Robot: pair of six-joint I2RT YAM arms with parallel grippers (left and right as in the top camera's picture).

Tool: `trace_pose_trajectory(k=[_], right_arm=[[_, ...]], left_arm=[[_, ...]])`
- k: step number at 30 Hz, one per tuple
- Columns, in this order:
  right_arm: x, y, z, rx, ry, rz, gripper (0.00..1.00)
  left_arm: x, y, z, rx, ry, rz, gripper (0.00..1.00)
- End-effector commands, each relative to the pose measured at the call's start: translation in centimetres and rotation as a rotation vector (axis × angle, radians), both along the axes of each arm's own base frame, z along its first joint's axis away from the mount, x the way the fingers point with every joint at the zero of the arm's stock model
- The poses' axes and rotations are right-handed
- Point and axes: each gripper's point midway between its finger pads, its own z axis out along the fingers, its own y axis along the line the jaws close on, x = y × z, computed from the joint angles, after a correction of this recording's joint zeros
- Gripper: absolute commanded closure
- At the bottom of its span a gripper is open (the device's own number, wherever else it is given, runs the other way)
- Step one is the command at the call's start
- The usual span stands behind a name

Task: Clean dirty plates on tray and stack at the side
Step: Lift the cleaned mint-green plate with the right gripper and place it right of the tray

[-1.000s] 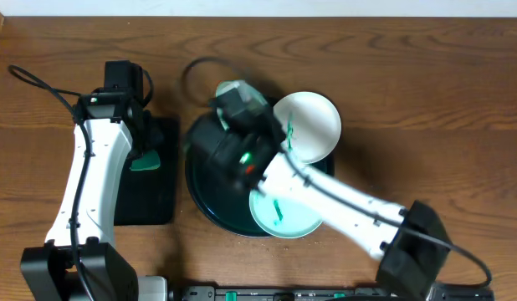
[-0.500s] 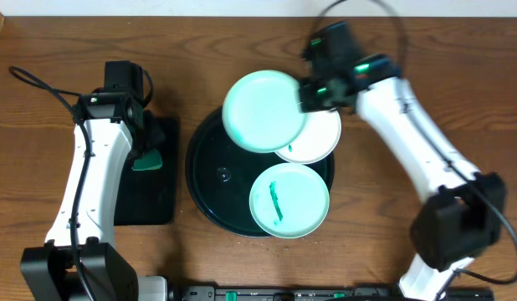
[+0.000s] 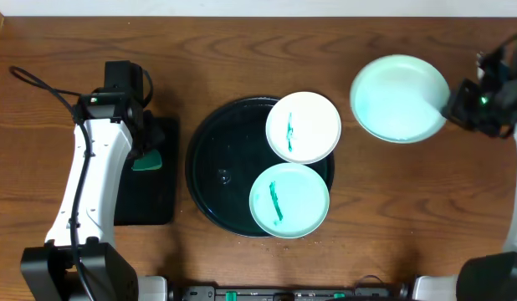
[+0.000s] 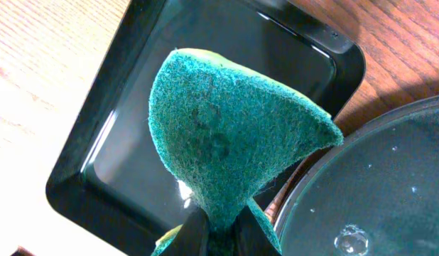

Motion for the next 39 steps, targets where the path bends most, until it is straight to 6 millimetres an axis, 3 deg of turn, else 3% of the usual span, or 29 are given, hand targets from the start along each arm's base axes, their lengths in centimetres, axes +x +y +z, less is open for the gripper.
trace_pose_trajectory(k=[1,6,10,15,23,28,31,35,39], right_arm=[[-1.4,-1.1,-4.3,0.012,0.069,-0.033,0.99],[-2.4,-2.5,-10.5,-0.026,0.127,-0.148,0.99],[-2.8,-2.4,-14.1,-0.027,0.116,-0.161,0.99],[-3.0,-2.4,-16.3,-0.035,0.093,-0.163,0.98],[-3.7,-1.1,-16.9,-0.016,0.114,-0.121,0.64],[-2.9,4.5,-13.6,0.137,0.057,0.028,0.59],[-3.7,8.6,-12.3,0.155,0.067,0.148,0.59],[-6.1,13.7,-12.9,0.143,0.148,0.308,0.58],[-8.8,17.0,-15.0,0.051,0.266,0.410,0.59]], left_arm=[[0.2,0.3,0.2,0.010,-0.001,-0.013,0.93],[0.4,0.3,0.3,0.011,-0.009,-0.013,0.93],[0.6,0.3,0.3,0.011,-0.017,-0.013,0.93],[0.6,0.3,0.3,0.011,-0.017,-0.013,0.93],[0.7,0.3,0.3,0.012,-0.019,-0.013,0.93],[0.7,0.3,0.3,0.012,-0.019,-0.013,0.93],[0.7,0.3,0.3,0.012,-0.019,-0.013,0.93],[0.7,0.3,0.3,0.011,-0.018,-0.013,0.93],[0.7,0.3,0.3,0.011,-0.018,-0.013,0.93]])
